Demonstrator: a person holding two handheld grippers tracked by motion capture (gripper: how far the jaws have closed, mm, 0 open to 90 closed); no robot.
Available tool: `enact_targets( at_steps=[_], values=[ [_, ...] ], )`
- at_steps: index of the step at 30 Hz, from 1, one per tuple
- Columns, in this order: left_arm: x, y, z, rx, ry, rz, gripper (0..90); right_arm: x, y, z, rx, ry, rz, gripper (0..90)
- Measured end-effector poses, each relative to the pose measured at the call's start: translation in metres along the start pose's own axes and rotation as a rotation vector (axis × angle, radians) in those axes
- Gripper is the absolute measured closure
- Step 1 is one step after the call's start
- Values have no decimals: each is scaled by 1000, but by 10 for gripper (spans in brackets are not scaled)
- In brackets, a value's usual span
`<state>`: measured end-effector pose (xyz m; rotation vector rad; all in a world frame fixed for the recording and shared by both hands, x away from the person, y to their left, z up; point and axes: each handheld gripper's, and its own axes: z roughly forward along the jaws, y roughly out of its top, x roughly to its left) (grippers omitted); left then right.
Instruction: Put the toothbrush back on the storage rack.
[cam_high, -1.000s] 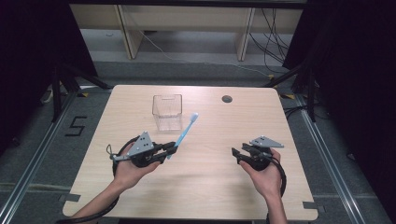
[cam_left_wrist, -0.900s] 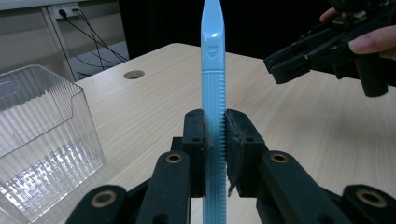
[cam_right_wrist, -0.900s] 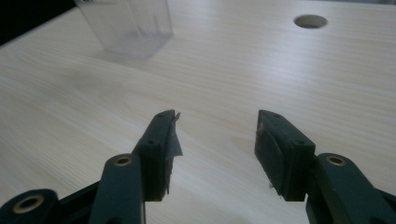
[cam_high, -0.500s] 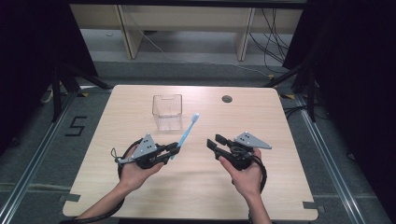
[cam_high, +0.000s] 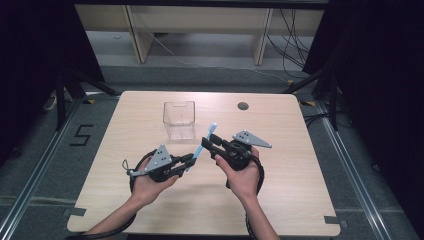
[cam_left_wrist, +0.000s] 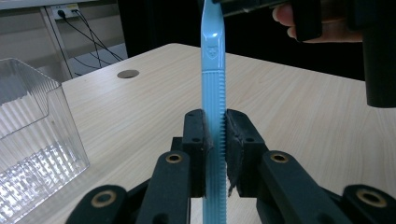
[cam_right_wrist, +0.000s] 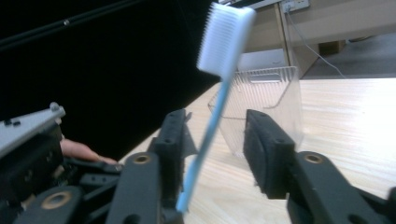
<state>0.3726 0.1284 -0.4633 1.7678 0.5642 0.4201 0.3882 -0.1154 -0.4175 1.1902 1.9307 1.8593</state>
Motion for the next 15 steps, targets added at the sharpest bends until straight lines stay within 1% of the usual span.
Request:
enact_targets(
  at_steps=[1,2,3,4,5,6,7,8,9,10,11,12,13,14,15],
  values=[
    [-1,0,1,2,-3,2,781,1,1,2,-4,4,4,670],
    [-1,-1,2,1,-4,1,780,2,3,5,0,-8,-5,756],
    [-1,-1,2,1,-4,1,780,2,3,5,0,-8,-5,756],
    [-2,0,3,2,-1,0,780,4,5,6,12,-5,6,829],
    [-2,0,3,2,-1,0,780,4,5,6,12,-5,6,829],
    [-1,0,4,14,-1,8,779,7,6,6,15,3,33,857],
    [-1,0,4,14,-1,8,784,6,7,7,16,6,11,861],
    [-1,1,5,12,-1,3,758,8,8,8,30,-9,-14,862],
    [0,2,5,19,-1,-2,758,8,8,8,30,-9,-14,862],
    [2,5,5,24,-2,-2,683,10,11,9,53,-12,-47,862],
    [2,5,5,24,-2,-2,659,10,11,9,53,-12,-47,862],
    [2,8,5,22,-1,-4,624,10,13,11,64,-29,-97,862],
    [2,8,5,22,-1,-4,601,10,13,11,64,-29,-97,862],
    [2,13,6,18,1,3,579,14,14,13,86,-32,-131,862],
    [2,16,6,21,4,7,567,14,14,14,86,-35,-156,863]
  ],
)
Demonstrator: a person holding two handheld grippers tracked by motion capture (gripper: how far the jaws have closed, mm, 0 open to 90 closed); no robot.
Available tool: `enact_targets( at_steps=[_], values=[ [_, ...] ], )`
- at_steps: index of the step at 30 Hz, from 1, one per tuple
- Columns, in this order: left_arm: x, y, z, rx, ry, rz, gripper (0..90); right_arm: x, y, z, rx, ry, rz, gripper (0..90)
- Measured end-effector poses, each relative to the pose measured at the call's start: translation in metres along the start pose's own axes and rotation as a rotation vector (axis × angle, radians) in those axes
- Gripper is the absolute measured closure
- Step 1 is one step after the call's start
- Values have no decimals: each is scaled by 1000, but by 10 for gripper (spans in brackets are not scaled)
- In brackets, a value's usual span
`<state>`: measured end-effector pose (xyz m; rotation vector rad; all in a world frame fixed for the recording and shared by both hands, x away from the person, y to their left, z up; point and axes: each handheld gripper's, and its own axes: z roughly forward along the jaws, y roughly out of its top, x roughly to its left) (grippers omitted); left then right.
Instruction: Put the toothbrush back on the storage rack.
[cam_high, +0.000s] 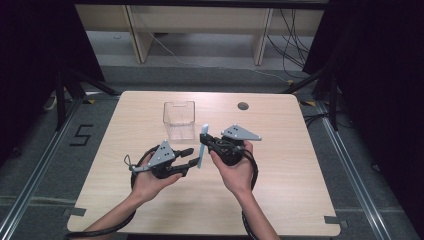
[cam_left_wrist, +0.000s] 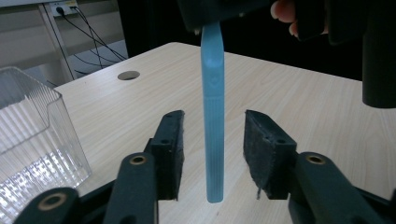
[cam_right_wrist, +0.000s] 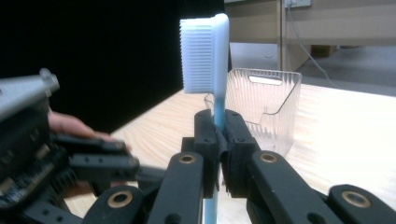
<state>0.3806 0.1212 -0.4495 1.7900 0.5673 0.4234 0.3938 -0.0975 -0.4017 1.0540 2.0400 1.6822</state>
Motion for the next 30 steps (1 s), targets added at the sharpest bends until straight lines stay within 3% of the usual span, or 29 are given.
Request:
enact_targets(
  at_steps=[4,5,8,11,16,17,21,23,24,30],
  values=[
    [-1,7,4,4,0,8,535,6,1,3,12,-9,-52,862],
    [-2,11,7,10,6,21,539,8,1,4,11,-5,-86,862],
    [-2,13,10,26,17,34,566,12,1,4,22,-9,-76,862],
    [-2,16,14,28,25,38,603,14,2,5,16,0,-99,862],
    [-1,17,17,28,36,36,736,18,4,5,16,-2,-108,862],
    [-1,17,17,28,36,34,764,19,4,5,15,-1,-131,861],
    [1,15,18,14,36,24,776,21,3,7,24,2,-134,856],
    [2,14,18,17,41,18,778,20,3,6,28,-1,-134,805],
    [6,14,18,8,44,-4,778,19,4,6,-1,10,-131,704],
    [18,13,15,-13,75,-25,778,14,2,-6,-24,17,-93,583]
  ],
)
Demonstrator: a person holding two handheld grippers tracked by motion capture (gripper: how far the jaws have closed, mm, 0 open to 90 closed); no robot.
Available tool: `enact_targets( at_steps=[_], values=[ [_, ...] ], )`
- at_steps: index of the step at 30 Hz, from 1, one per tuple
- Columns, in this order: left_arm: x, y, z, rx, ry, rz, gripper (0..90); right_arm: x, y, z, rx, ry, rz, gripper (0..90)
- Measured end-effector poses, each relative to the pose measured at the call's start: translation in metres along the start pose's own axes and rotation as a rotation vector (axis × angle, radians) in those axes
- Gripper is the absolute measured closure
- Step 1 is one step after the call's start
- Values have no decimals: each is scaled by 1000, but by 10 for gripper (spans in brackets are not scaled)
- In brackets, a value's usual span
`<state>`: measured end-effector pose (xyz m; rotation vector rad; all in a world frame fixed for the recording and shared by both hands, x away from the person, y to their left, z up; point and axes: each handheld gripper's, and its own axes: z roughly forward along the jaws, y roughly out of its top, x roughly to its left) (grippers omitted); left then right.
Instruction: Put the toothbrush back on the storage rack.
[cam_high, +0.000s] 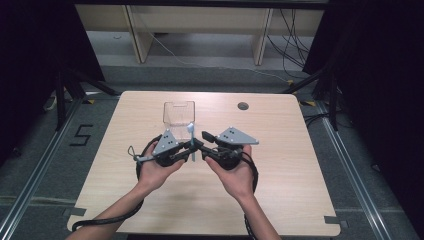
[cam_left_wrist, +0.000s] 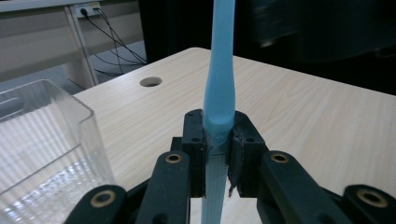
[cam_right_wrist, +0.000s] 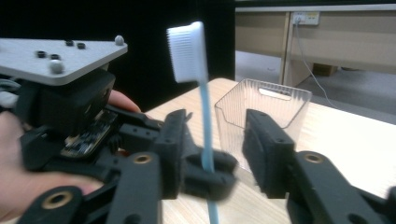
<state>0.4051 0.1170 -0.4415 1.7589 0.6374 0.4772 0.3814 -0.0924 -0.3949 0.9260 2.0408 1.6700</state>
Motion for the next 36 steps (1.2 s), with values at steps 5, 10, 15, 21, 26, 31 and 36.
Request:
enact_targets(
  at_steps=[5,10,15,21,26,31,36],
  values=[
    [15,-1,-8,-12,46,-6,778,-19,-10,-30,-25,-69,26,534],
    [27,0,-17,-48,78,0,778,-34,-26,-51,-24,-140,41,528],
    [46,9,-27,-103,115,-1,778,-57,-59,-76,-3,-264,67,515],
    [62,20,-30,-144,144,12,778,-65,-82,-87,7,-309,92,517],
    [69,26,-30,-160,160,16,777,-65,-91,-88,2,-312,84,515],
    [81,36,-30,-173,193,33,778,-63,-99,-86,13,-314,95,513],
    [89,41,-28,-177,208,44,777,-64,-103,-85,20,-312,83,510]
  ],
)
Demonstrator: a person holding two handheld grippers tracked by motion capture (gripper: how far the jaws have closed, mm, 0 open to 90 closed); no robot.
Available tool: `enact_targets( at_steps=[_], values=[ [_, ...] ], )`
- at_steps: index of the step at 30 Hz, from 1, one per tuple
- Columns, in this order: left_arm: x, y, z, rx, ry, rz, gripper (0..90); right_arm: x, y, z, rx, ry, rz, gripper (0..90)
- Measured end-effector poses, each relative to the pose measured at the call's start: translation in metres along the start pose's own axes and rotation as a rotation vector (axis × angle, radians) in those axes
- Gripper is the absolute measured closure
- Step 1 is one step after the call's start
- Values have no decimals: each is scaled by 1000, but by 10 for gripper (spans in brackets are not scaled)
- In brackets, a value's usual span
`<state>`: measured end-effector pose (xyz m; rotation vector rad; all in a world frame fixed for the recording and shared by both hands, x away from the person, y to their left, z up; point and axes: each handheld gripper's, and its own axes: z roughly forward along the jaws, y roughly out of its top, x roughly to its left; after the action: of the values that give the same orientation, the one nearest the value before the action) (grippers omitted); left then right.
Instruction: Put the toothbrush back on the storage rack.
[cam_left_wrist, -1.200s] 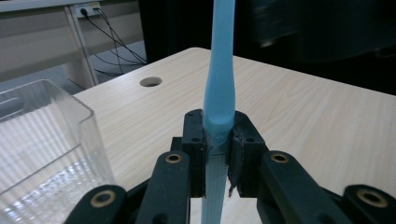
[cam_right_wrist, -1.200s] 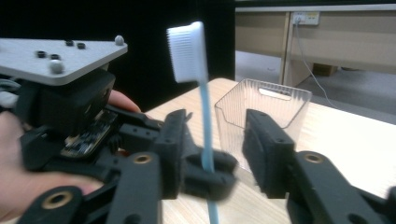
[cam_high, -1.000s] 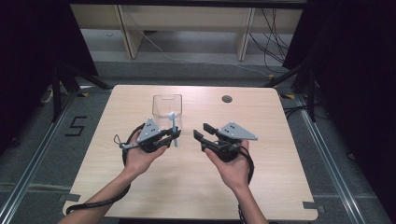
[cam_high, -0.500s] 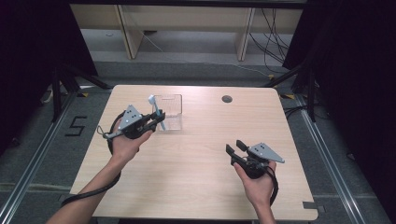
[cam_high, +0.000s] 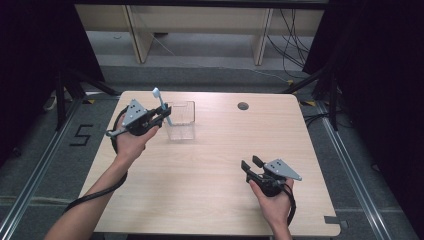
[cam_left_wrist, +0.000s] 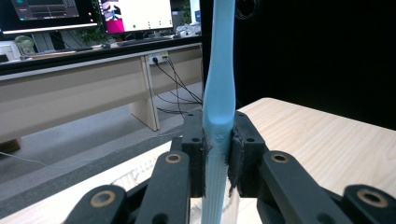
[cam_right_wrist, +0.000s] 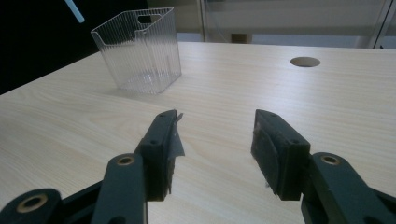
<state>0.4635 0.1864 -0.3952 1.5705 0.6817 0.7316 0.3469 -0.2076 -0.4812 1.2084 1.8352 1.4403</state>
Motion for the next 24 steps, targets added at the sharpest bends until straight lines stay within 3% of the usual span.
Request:
enact_targets(
  at_steps=[2,4,10,11,18,19,24],
  values=[
    [4,1,3,1,9,6,777,2,0,-1,16,-4,27,510],
    [6,0,5,5,14,9,777,1,0,0,1,2,9,510],
    [13,-6,11,14,35,5,777,2,1,-1,4,1,37,505],
    [15,-7,13,16,41,4,777,0,1,-1,-2,-8,12,504],
    [21,-12,16,31,60,7,777,0,1,0,-9,-8,5,500],
    [21,-13,17,31,62,3,776,2,0,0,-3,-3,40,500],
    [22,-15,19,40,66,13,777,0,1,1,-1,-5,7,498]
  ],
)
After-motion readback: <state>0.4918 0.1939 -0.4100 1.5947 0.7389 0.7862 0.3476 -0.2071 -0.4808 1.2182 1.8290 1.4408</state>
